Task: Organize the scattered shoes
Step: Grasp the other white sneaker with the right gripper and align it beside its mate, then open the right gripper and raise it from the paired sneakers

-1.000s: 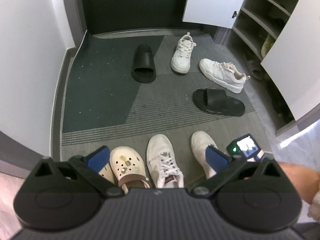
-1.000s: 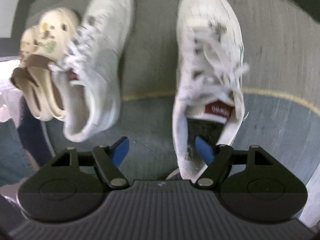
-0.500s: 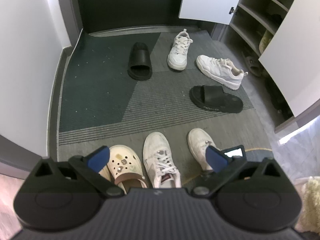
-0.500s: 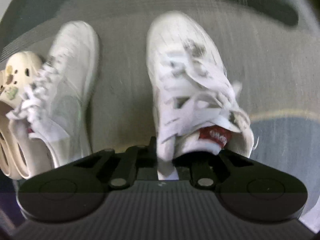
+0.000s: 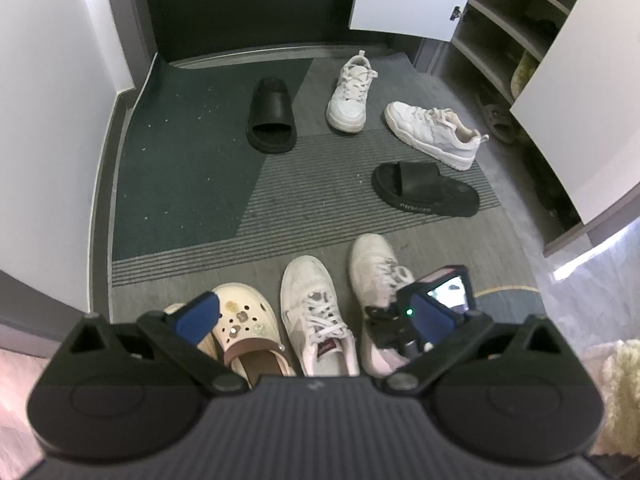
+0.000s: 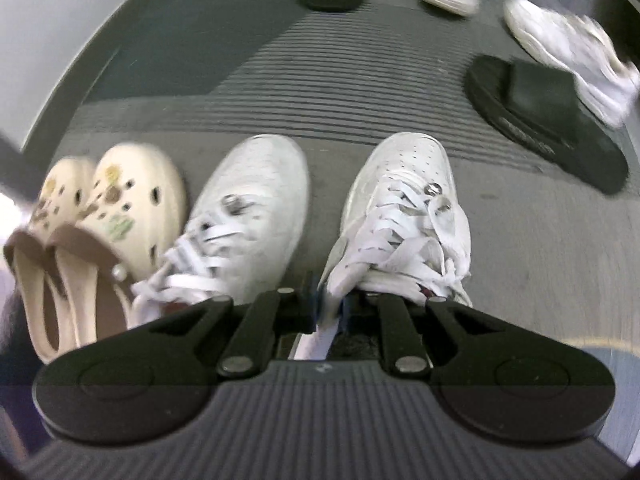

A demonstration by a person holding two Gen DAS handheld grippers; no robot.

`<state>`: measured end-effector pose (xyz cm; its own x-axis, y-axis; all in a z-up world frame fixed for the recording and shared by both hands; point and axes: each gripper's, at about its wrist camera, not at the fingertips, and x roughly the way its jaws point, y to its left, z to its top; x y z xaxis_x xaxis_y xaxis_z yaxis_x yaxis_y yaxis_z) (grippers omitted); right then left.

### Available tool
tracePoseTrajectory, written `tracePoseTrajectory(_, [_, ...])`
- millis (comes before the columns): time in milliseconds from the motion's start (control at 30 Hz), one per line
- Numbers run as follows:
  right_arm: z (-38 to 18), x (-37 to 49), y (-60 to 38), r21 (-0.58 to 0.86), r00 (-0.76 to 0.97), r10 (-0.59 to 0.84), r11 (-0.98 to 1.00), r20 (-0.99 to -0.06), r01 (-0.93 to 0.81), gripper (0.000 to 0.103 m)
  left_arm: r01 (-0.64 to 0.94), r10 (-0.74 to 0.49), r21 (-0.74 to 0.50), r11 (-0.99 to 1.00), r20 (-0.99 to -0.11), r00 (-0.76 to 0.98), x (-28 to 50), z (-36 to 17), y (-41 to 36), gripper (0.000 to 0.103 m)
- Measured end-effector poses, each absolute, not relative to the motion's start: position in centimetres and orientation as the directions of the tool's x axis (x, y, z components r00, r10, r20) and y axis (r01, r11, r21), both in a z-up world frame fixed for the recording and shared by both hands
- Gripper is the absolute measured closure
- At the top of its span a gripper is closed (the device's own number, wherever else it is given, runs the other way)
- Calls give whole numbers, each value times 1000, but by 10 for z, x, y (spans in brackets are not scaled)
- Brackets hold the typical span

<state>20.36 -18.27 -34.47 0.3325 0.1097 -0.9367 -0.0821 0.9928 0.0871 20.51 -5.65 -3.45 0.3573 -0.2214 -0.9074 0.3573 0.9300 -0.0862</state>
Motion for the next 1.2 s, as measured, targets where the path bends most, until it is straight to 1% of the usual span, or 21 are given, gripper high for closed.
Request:
tracePoseTrajectory(67, [-344,206,-168,60,333,112,985,-936,-163,88,355,-222,-87,931,-907,358,205,-34,-56,0])
tracePoseTrajectory(200, [-346,211,-157,32,338,109,974,-935,-224,88,356,-225,-90,930,-906,359,205,-33,-56,0])
tracePoseTrajectory(333, [-360,219,-153,49,264,110,972,-958,-228,88,353,-226,-92,931,-906,359,204,-33,-56,0])
tracePoseTrajectory(400, [-362,218,-152,49,257,108,973,-960,-227,87,355,-228,-93,930,-905,359,203,-32,-56,0])
tracePoseTrajectory(600, [-359,225,-161,105,188,131,984,-973,-143,85,360,-228,-87,929,-901,369,200,-31,-56,0])
tracePoseTrajectory(667, [-340,222,-168,137,154,152,986,-976,-98,85,365,-234,-92,926,-900,367,199,-30,-56,0])
tracePoseTrajectory(800, [-313,219,-168,159,138,172,982,-975,-97,85,386,-238,-81,919,-894,379,192,-27,-59,0])
tracePoseTrajectory(900, [-285,216,-174,211,138,212,977,-967,-18,85,394,-236,-70,917,-890,390,189,-26,-61,0])
tracePoseTrajectory(1067, [-243,197,-182,187,148,181,982,-972,29,85,423,-252,-67,904,-882,399,177,-22,-67,0])
tracePoseTrajectory(1200, [-209,184,-199,166,173,146,980,-974,107,85,448,-268,-66,891,-875,404,168,-18,-72,0])
